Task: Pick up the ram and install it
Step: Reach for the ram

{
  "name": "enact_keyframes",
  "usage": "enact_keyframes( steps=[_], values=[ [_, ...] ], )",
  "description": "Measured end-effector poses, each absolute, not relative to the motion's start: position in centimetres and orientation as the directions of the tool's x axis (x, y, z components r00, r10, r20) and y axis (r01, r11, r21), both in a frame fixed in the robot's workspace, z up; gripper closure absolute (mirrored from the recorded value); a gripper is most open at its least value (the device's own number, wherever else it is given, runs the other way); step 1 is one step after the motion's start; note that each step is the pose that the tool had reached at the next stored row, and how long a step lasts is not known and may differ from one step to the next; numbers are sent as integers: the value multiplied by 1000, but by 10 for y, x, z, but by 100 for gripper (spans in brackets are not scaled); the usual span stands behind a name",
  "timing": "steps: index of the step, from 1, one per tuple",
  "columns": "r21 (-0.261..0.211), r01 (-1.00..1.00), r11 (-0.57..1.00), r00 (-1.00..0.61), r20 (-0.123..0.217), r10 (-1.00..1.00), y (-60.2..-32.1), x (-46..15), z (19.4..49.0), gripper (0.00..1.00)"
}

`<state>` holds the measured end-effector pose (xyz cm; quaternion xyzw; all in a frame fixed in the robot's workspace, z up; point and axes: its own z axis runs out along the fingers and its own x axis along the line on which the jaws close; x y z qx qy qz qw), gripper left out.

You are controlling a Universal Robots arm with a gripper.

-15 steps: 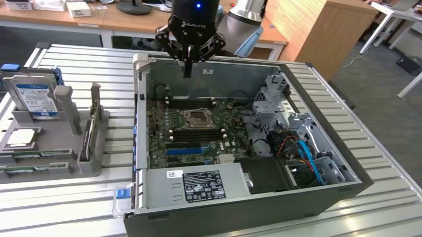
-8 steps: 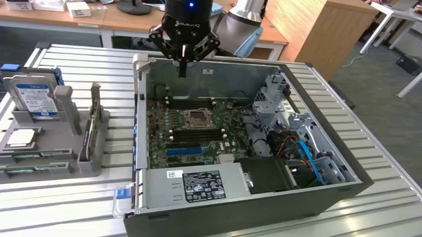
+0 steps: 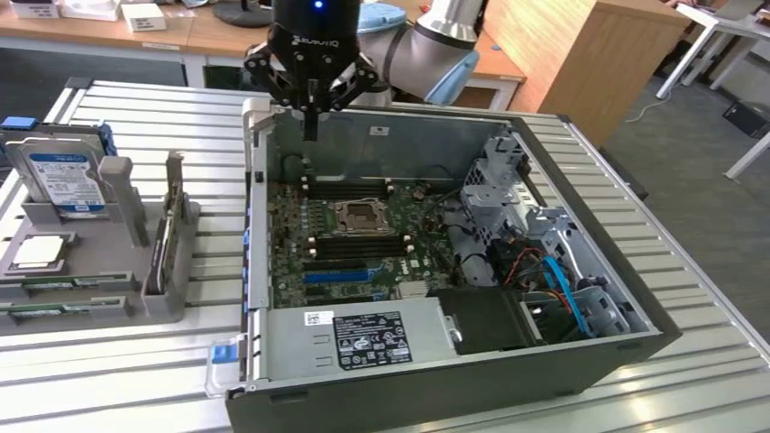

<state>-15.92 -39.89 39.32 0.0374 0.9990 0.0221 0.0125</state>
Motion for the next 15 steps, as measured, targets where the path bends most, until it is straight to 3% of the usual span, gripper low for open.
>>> enact_keyframes(
  steps=[15],
  values=[
    [44, 74, 996, -997, -23, 75, -399, -202, 393, 89]
  ],
)
